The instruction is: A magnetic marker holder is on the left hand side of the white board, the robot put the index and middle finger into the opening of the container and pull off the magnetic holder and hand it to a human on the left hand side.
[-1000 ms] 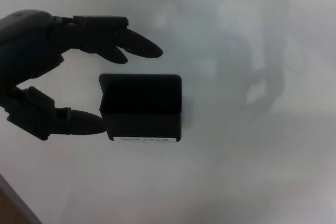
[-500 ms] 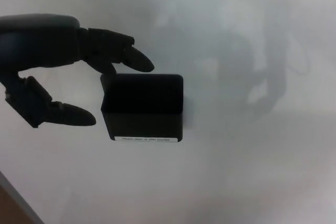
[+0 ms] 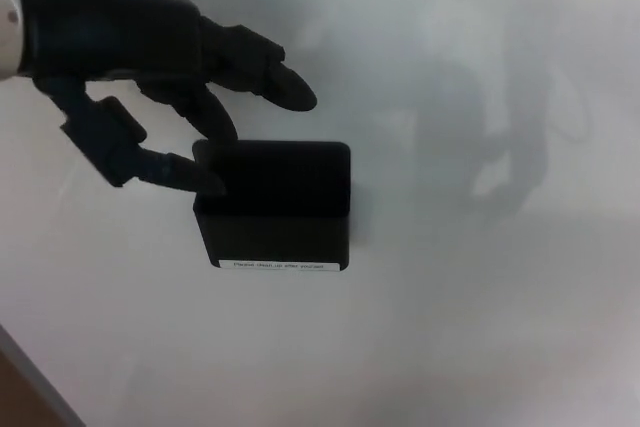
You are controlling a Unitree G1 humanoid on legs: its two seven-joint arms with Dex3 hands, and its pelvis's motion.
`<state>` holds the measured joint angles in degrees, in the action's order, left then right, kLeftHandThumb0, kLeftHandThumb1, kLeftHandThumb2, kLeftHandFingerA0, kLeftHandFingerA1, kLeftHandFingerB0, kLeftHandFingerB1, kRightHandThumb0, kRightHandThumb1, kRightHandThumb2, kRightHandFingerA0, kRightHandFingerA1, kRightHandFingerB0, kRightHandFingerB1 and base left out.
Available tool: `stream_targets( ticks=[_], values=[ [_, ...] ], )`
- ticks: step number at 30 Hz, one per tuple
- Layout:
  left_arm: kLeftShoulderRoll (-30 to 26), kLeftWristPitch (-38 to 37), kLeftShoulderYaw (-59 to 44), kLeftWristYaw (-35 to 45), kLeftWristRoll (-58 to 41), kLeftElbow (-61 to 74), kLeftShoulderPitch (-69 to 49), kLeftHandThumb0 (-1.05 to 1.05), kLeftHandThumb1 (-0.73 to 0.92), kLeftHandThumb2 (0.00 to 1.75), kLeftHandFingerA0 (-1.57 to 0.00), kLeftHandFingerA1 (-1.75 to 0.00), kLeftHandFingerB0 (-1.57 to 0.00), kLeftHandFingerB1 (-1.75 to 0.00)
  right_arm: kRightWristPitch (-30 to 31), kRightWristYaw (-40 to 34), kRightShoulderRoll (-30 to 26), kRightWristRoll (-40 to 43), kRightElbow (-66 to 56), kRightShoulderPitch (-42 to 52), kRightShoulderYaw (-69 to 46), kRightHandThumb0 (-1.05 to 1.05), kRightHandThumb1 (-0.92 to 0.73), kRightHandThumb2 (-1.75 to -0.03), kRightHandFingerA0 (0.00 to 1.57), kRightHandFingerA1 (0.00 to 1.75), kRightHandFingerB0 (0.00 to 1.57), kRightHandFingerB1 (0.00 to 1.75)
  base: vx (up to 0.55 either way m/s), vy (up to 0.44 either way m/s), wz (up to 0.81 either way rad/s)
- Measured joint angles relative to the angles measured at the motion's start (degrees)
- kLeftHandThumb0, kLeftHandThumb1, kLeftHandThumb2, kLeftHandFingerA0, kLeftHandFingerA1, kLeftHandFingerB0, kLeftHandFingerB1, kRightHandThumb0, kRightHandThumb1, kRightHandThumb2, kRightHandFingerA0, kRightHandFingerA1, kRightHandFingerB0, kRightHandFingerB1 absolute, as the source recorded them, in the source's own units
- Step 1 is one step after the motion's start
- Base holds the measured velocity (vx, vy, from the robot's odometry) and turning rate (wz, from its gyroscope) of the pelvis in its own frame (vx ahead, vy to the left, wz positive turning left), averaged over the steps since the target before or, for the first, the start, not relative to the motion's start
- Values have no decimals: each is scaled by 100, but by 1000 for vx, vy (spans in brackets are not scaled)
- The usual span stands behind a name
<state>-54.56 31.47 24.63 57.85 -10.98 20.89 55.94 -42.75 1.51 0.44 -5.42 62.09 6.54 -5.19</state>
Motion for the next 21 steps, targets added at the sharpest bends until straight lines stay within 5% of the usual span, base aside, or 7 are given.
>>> stream_targets(
  ticks=[2, 3, 6, 7, 13, 15, 21],
  values=[
    [238, 247, 243, 144, 73, -183, 331, -51, 72, 64, -15, -33, -5, -19, -22, 0, -1, 18, 21, 2, -6, -37, -59, -58, 100, 55, 53, 41, 0, 0, 0],
    [327, 341, 348, 200, 98, -269, 467, -31, 56, 104, 0, -47, 0, -49, -32, 0, 0, 25, 23, 1, -9, -38, -58, -58, 102, 55, 54, 42, 0, 0, 0],
    [525, 563, 553, 310, 156, -431, 723, -30, 57, 105, 0, -47, 0, -49, -57, 3, 0, 41, 35, -2, -19, -38, -58, -58, 102, 55, 54, 42, 0, 0, 0],
    [652, 688, 672, 369, 193, -523, 838, -53, 76, 62, -19, -32, -4, -24, -67, 4, -1, 48, 40, -7, -21, -38, -58, -58, 101, 55, 54, 42, 0, 0, 0],
    [907, 898, 857, 548, 280, -828, 939, -71, 79, 107, -13, -48, 0, -29, -87, -1, -1, 53, 44, -23, -15, -38, -59, -58, 100, 56, 53, 42, 0, 0, 0],
    [954, 898, 928, 619, 322, -983, 939, -81, 91, 86, -9, -29, -9, -18, -94, -1, -1, 53, 43, -28, -11, -38, -59, -58, 100, 56, 53, 42, 0, 0, 0],
    [957, 701, 1322, 1065, 551, -1581, 1069, -88, 81, 116, -48, -62, -5, -23, -109, 1, -10, 62, 44, -28, -9, -39, -59, -58, 101, 55, 54, 42, 0, 0, 0]
  ],
)
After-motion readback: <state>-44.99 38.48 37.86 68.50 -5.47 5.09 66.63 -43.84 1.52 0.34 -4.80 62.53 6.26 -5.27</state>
